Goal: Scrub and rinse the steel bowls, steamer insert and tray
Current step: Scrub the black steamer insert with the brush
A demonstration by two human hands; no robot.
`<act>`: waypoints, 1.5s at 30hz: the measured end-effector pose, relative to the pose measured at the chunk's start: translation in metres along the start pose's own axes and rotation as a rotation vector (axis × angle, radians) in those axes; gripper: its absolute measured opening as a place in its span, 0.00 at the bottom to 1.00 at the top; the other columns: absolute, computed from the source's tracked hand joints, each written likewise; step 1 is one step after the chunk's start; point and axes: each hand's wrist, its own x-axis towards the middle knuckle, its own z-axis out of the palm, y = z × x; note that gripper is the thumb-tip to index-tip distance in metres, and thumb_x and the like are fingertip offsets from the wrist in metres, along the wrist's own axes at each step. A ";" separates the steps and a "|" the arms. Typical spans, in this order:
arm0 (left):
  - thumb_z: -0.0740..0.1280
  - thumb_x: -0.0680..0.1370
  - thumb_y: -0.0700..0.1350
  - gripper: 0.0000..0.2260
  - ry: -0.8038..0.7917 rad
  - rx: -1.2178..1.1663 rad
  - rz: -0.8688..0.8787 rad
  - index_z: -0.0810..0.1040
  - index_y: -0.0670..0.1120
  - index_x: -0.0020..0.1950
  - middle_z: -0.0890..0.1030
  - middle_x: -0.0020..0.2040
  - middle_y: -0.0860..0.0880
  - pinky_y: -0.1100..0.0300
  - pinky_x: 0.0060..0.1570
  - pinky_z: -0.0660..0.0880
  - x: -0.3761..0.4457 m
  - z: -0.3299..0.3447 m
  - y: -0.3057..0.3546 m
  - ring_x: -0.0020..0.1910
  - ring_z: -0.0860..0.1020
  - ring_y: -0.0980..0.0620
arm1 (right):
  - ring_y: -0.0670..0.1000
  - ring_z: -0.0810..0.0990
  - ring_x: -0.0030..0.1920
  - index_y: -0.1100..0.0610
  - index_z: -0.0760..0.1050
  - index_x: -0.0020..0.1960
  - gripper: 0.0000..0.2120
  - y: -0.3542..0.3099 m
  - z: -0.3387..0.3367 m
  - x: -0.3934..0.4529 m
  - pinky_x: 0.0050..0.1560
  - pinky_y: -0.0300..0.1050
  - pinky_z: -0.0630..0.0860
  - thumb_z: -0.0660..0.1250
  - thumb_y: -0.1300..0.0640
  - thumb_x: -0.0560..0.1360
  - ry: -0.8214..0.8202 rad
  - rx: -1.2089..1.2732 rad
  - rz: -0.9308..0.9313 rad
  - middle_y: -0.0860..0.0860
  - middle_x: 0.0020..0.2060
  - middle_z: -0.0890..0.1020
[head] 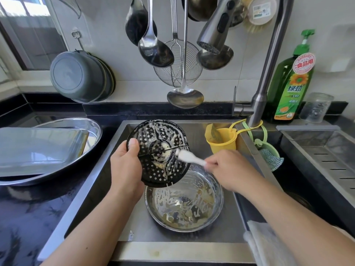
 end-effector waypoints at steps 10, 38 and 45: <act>0.59 0.88 0.46 0.13 0.081 -0.065 0.007 0.82 0.45 0.52 0.86 0.54 0.44 0.41 0.60 0.81 -0.001 0.000 0.001 0.58 0.84 0.43 | 0.51 0.67 0.31 0.51 0.65 0.25 0.25 -0.015 0.006 -0.004 0.30 0.43 0.63 0.64 0.53 0.81 -0.120 -0.009 0.038 0.50 0.29 0.70; 0.55 0.88 0.42 0.12 0.073 -0.256 -0.253 0.76 0.44 0.65 0.86 0.57 0.42 0.44 0.51 0.83 0.004 -0.002 -0.004 0.51 0.87 0.44 | 0.43 0.65 0.25 0.57 0.76 0.41 0.18 -0.014 0.021 0.000 0.34 0.42 0.64 0.67 0.44 0.80 0.018 0.722 0.114 0.44 0.26 0.68; 0.60 0.83 0.34 0.14 -0.215 -0.093 -0.366 0.77 0.38 0.68 0.85 0.58 0.38 0.42 0.57 0.81 -0.003 0.003 -0.002 0.58 0.85 0.38 | 0.44 0.65 0.25 0.62 0.80 0.45 0.09 -0.002 0.016 0.007 0.28 0.39 0.61 0.70 0.57 0.79 0.073 0.888 0.210 0.45 0.26 0.71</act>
